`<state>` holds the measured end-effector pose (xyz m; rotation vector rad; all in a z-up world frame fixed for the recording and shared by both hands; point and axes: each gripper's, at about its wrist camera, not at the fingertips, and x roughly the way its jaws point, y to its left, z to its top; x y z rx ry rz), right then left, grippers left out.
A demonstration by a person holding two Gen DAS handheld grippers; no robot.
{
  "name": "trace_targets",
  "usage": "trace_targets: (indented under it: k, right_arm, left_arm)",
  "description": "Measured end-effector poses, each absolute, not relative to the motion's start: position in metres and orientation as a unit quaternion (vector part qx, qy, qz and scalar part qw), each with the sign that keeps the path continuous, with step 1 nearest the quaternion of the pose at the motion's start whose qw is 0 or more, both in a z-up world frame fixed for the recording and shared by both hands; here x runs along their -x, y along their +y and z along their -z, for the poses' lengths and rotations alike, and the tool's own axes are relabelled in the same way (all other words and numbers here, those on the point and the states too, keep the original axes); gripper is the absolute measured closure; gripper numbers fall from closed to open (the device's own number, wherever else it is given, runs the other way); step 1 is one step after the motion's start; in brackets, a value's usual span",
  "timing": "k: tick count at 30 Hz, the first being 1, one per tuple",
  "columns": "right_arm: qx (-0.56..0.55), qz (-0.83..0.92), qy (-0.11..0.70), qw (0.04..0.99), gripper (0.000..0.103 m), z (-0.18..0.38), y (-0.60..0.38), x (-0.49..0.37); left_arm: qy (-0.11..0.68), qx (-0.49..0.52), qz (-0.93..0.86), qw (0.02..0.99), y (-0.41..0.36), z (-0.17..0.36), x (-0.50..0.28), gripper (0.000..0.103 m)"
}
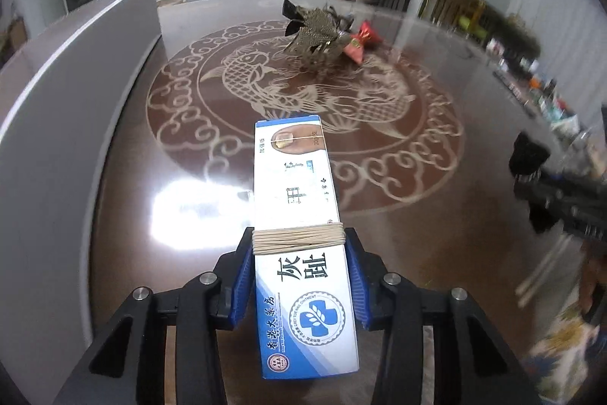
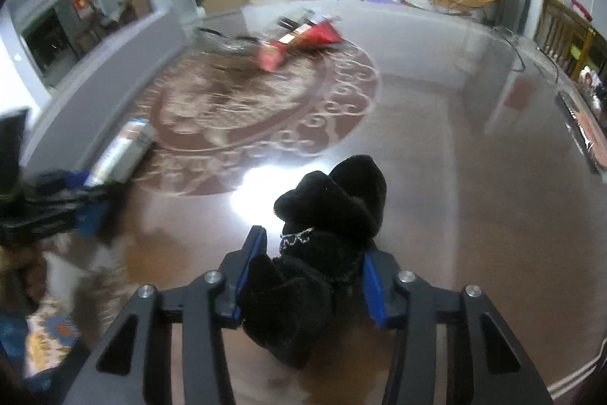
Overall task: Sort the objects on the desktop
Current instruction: 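Carry the box and cloth into the bin and open both tools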
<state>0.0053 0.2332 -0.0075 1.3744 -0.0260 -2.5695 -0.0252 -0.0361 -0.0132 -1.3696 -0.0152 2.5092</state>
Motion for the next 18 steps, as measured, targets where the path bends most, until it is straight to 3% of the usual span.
trace_targets:
  k: [4, 10, 18]
  right_arm:
    - [-0.479, 0.868, 0.037, 0.125, 0.055, 0.005, 0.208, -0.027]
    - [-0.442, 0.879, 0.06, 0.169, 0.055, -0.045, 0.154, -0.019]
    - [-0.367, 0.872, 0.062, 0.319, 0.055, -0.129, 0.002, 0.012]
  left_arm:
    - [-0.049, 0.449, -0.88, 0.145, -0.049, -0.002, 0.012, 0.059]
    - [-0.082, 0.364, -0.915, 0.152, -0.088, -0.08, -0.018, 0.059]
    - [-0.104, 0.318, -0.941, 0.049, -0.231, -0.155, -0.024, 0.059]
